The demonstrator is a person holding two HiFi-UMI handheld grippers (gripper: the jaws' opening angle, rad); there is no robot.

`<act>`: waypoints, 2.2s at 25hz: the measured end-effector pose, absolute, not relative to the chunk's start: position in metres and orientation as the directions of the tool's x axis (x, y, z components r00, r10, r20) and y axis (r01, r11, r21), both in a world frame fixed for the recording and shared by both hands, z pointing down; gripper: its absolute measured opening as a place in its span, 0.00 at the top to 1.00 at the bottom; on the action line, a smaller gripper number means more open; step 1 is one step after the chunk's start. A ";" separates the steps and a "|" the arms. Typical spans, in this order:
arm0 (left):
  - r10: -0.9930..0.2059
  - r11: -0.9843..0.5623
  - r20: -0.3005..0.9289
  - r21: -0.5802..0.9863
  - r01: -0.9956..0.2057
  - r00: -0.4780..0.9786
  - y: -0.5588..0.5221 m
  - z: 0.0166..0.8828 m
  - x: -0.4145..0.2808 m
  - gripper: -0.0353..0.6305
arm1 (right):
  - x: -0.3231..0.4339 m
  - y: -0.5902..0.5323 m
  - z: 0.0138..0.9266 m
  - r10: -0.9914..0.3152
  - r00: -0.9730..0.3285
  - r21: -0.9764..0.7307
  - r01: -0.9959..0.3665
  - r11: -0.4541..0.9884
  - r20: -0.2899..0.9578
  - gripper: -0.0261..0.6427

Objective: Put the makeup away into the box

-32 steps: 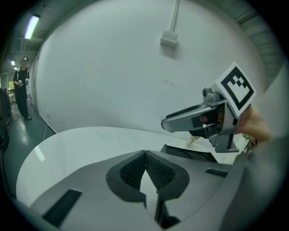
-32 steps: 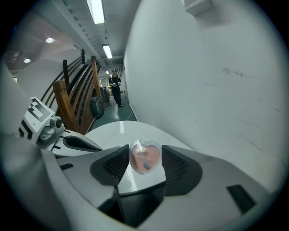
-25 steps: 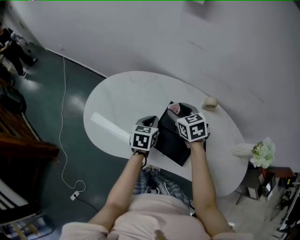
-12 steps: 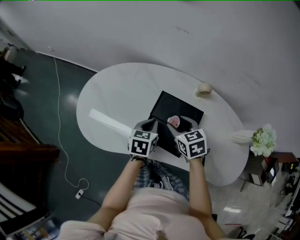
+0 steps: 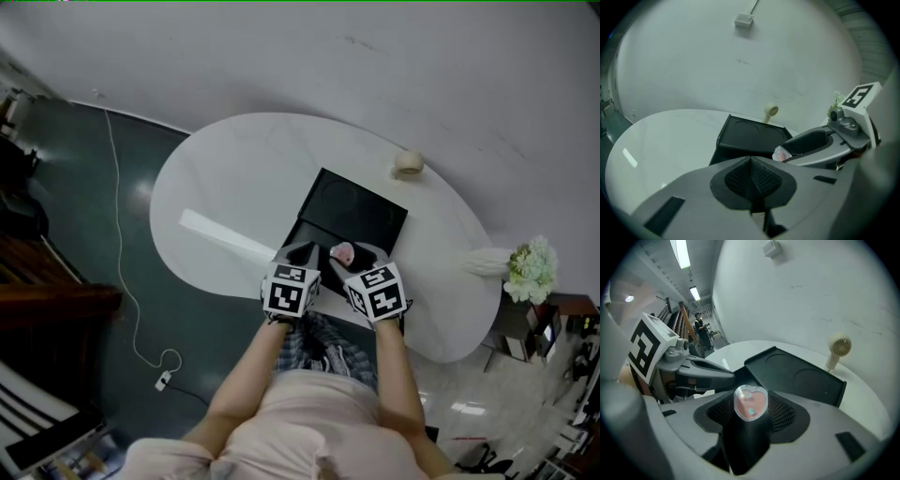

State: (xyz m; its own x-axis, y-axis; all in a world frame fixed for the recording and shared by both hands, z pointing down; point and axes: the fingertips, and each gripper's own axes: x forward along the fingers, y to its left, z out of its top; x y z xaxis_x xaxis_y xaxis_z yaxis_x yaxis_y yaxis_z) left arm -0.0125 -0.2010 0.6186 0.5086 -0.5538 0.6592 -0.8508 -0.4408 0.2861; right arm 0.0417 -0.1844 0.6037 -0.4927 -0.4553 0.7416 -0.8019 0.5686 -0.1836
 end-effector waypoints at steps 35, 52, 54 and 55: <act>-0.593 -0.408 0.646 0.273 -0.871 0.481 -0.207 0.606 -0.032 0.91 | 0.052 -0.181 0.603 -0.446 -0.544 -0.311 -0.812 0.494 0.711 0.46; -0.771 -0.468 0.429 0.120 -0.876 0.471 -0.271 0.490 -0.042 0.91 | 0.168 -0.246 0.453 -0.895 -0.326 -0.177 -0.943 0.283 0.304 0.94; -0.793 -0.486 0.377 0.082 -0.870 0.478 -0.274 0.472 -0.039 0.91 | 0.175 -0.246 0.434 -0.925 -0.306 -0.167 -0.948 0.273 0.225 0.94; -0.803 -0.492 0.347 0.072 -0.868 0.484 -0.275 0.463 -0.037 0.91 | 0.179 -0.245 0.426 -0.936 -0.295 -0.158 -0.951 0.267 0.192 0.94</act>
State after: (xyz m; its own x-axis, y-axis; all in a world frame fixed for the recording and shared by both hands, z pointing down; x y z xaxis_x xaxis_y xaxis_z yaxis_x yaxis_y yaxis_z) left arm -0.0371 -0.2753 0.4634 0.4843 -0.8030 0.3474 -0.8675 -0.4922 0.0717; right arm 0.1785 -0.2445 0.4260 -0.2949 -0.9360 0.1921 -0.9506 0.2670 -0.1584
